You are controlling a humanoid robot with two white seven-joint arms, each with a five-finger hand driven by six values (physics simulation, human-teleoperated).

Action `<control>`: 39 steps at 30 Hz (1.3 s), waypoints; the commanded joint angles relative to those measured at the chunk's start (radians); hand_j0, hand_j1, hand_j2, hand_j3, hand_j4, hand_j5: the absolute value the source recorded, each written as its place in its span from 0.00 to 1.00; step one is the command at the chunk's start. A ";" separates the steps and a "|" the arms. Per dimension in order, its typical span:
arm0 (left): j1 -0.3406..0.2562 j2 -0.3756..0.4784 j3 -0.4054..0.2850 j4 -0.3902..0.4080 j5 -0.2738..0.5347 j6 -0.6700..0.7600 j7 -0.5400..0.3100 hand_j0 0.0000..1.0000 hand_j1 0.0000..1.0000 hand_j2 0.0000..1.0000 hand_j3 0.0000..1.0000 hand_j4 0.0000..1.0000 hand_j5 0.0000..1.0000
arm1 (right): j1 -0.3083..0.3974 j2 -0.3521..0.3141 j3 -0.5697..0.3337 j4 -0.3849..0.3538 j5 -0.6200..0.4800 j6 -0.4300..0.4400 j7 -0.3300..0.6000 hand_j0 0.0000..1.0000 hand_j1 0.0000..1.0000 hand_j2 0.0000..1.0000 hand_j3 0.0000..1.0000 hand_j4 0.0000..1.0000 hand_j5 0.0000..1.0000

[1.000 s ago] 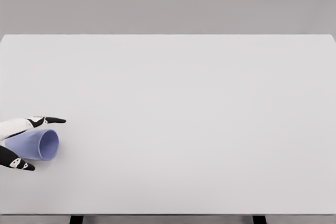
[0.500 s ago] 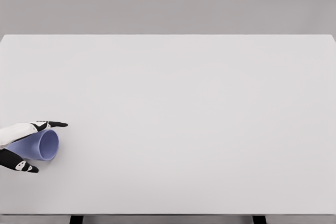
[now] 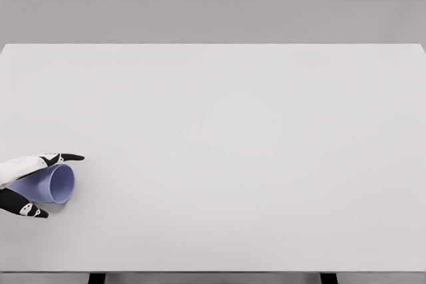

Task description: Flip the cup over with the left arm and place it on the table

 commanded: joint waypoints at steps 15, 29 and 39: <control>0.000 -0.028 -0.006 0.011 -0.012 0.005 0.000 0.46 0.46 0.46 0.46 0.46 0.46 | 0.002 0.000 -0.001 0.000 0.000 0.000 0.000 1.00 1.00 1.00 1.00 1.00 1.00; -0.044 -0.019 0.016 0.011 0.133 -0.047 -0.004 0.49 0.49 0.49 0.49 0.49 0.49 | 0.002 0.000 0.001 0.000 0.000 0.000 0.000 1.00 1.00 1.00 1.00 1.00 1.00; -0.104 -0.060 0.029 0.069 0.383 -0.139 -0.191 0.49 0.49 0.49 0.49 0.49 0.49 | 0.002 0.000 -0.001 0.000 0.000 0.000 0.000 1.00 1.00 1.00 1.00 1.00 1.00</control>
